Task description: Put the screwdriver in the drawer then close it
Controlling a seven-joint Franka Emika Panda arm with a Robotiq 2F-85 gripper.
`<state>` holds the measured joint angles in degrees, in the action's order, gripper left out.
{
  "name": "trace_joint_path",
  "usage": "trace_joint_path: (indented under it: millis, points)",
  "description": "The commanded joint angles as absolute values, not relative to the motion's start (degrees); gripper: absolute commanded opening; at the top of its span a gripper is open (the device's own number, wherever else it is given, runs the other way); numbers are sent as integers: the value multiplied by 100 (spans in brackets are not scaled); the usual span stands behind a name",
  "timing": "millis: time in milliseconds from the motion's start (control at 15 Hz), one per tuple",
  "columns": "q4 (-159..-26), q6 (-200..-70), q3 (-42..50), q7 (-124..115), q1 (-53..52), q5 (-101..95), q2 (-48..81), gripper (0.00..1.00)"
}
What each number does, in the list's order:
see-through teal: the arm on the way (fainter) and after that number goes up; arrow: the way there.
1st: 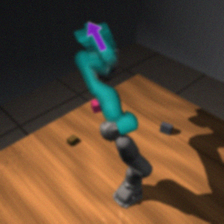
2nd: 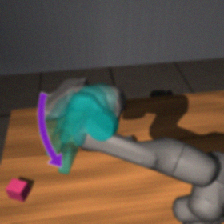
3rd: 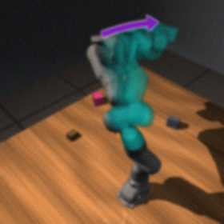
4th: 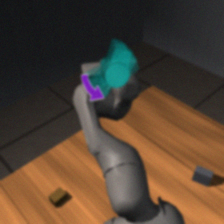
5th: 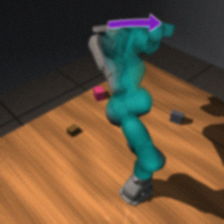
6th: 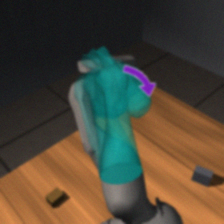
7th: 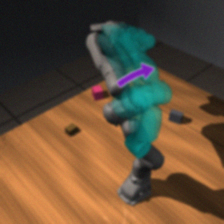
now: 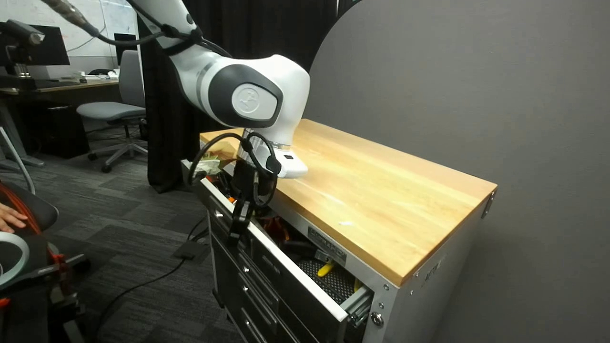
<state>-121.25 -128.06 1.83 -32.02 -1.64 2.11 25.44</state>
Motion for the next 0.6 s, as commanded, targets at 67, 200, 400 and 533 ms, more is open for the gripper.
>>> trace_joint_path:
  millis: [67, 200, 400, 533]
  points:
    - [-11937, -13532, 347, -3605, -347, 349, 2925, 2]
    - [-11934, -13758, 379, -3801, -375, 343, 2974, 2]
    - [-11942, -14061, 371, -3967, -361, 435, 3034, 2]
    - [-12010, -14167, 349, -3948, -335, 511, 2990, 2]
